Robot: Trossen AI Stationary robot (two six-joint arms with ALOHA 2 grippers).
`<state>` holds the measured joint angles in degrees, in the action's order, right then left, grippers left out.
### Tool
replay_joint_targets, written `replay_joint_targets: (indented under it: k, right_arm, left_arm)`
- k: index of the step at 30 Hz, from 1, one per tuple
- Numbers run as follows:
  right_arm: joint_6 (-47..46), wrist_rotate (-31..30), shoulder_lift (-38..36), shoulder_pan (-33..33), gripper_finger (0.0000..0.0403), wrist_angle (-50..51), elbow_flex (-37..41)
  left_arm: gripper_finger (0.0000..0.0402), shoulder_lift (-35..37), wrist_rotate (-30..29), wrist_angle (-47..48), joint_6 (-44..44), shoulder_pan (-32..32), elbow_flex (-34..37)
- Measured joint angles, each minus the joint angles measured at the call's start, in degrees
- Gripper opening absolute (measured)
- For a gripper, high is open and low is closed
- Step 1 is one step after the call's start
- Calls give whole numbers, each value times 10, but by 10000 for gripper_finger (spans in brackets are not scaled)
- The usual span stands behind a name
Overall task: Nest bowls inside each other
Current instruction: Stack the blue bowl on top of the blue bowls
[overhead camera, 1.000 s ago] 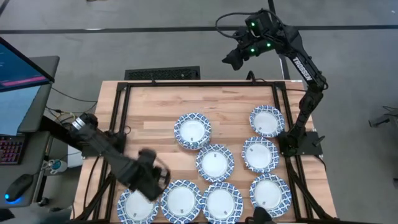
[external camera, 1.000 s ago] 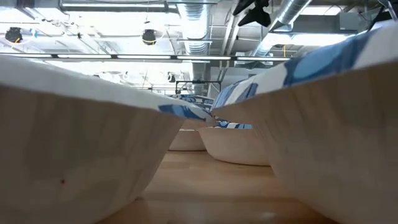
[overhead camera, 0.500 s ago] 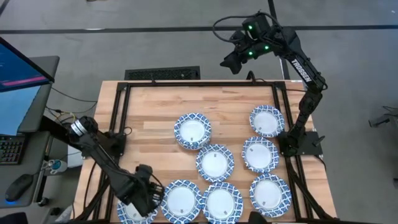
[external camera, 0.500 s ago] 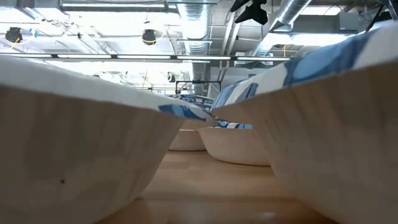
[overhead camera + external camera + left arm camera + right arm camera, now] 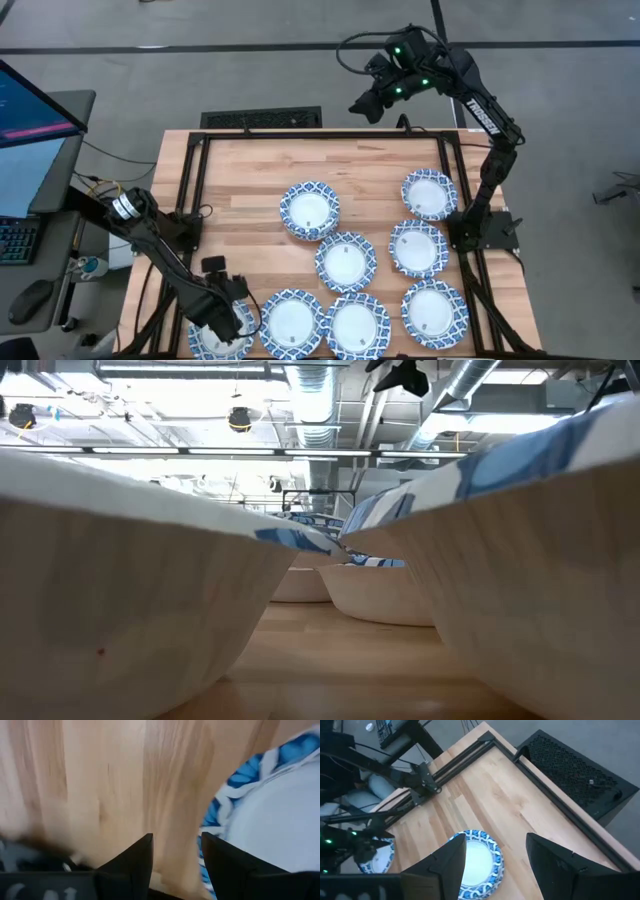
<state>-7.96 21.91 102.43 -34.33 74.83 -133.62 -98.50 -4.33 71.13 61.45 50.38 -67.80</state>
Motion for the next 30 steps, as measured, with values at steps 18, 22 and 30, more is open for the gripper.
replay_joint_targets:
  k: [18,22,30]
  right_arm:
    - [-71,-71,0,47,230,-3,0]
    - [-73,-73,0,47,230,-8,0]
    - [-77,-89,0,47,230,-7,0]
  left_arm:
    - [159,33,-45,-102,-98,5,70]
    - [159,39,-44,-106,-106,2,70]
    - [159,87,34,-156,-145,1,69]
